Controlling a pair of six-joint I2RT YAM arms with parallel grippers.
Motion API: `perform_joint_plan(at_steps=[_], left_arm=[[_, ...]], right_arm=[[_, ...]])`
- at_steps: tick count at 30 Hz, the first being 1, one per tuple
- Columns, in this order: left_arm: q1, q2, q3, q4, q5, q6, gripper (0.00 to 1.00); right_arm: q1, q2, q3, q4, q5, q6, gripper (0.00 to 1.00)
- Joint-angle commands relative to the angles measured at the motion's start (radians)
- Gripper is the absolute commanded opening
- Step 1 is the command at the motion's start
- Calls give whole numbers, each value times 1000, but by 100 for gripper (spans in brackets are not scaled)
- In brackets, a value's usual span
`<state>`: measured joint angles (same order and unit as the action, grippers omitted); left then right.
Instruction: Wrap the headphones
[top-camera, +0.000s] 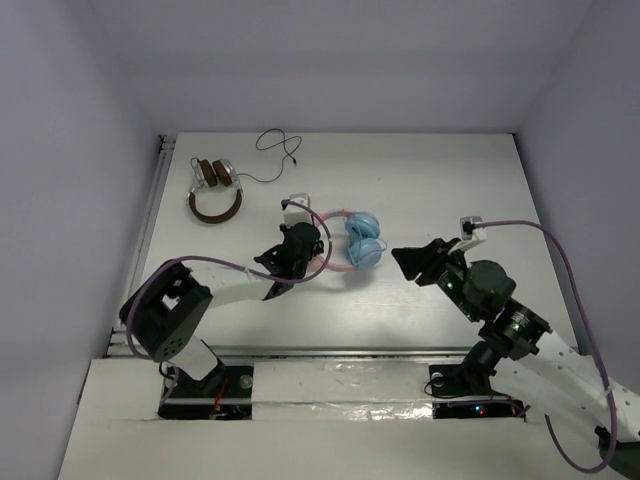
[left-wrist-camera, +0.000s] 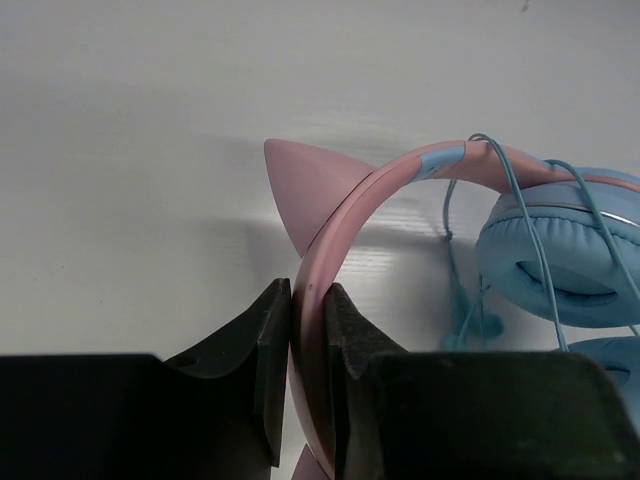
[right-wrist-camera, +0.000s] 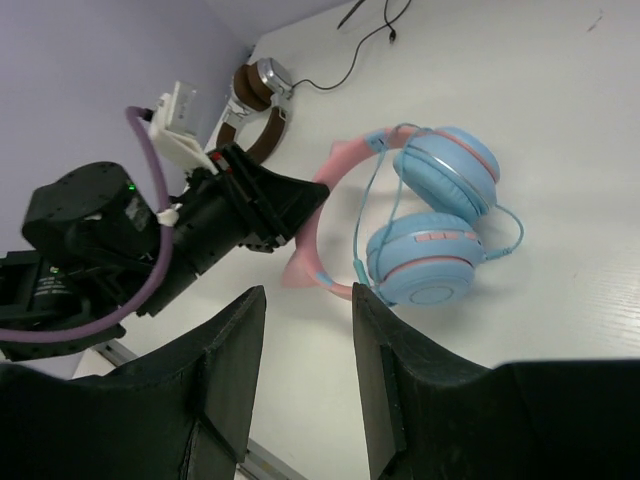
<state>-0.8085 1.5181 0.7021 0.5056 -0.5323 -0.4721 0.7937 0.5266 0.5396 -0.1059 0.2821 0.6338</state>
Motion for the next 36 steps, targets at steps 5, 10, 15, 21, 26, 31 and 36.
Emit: perform_joint_plan(at_steps=[5,10,15,21,26,31,36], left_arm=[[37,111,108,137,55,-14,0],[58,154,117,142,46,-16,21],[81,152,109,117,71,-31,47],[81,21,71,21,72,-45,96],[81,-244,17,-96,78,-50,99],[81,-456,37,-249,46,-25,99],[81,-601,103,-419,49,-11,99]], right_arm=[[7,68,13,95,-34,-29,46],[7,90,19,126,-38,-36,46],[7,90,34,112,-24,-40,47],[7,46,68,40,54,-37,68],[7,-11,111,-27,155,-37,100],[7,-94,149,-112,284,-20,100],[7,-129,195,-198,349,9,100]])
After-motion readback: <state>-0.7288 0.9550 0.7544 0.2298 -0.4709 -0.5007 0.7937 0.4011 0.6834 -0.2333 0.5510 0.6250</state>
